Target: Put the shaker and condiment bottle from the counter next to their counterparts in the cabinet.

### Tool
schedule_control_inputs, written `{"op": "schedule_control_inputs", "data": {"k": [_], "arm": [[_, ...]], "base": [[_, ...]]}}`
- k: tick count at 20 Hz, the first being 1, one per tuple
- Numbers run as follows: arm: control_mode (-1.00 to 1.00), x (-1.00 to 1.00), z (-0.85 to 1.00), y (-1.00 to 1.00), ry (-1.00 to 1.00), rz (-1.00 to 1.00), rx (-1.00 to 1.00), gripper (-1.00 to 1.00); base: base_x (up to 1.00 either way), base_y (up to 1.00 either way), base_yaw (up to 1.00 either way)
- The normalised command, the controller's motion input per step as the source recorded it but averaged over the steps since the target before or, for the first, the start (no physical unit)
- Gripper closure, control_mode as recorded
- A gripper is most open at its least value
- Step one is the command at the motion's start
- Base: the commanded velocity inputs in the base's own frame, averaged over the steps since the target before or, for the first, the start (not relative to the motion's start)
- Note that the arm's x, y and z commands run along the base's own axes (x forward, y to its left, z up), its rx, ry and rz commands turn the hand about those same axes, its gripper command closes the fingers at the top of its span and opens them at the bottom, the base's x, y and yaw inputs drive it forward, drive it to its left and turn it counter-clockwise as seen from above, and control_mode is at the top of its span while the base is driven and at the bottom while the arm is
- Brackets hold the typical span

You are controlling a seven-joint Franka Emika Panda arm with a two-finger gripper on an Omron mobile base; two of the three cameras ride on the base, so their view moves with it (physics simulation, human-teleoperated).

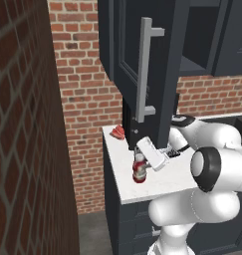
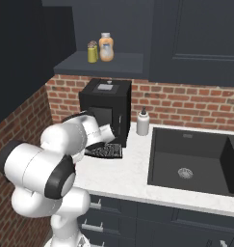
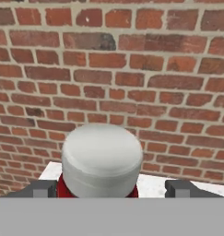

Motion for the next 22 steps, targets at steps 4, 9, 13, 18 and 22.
{"op": "schedule_control_inputs", "data": {"k": [4, 9, 13, 18, 22], "arm": [[-1.0, -0.05, -0.09, 0.15, 0.0, 0.0, 0.0, 1.0], [-1.0, -0.11, 0.0, 0.0, -0.02, 0.0, -0.01, 1.0], [-1.0, -0.22, 0.07, 0.0, -0.03, 0.0, 0.03, 1.0], [-1.0, -0.5, 0.54, -0.14, -0.13, 0.0, 0.06, 1.0], [-1.0, -0.25, 0.78, -0.36, -0.05, -0.01, 0.13, 1.0]], "base": [[0.0, 0.0, 0.0], [0.0, 0.0, 0.0], [0.0, 0.0, 0.0], [0.0, 0.0, 0.0], [0.0, 0.0, 0.0]]}}
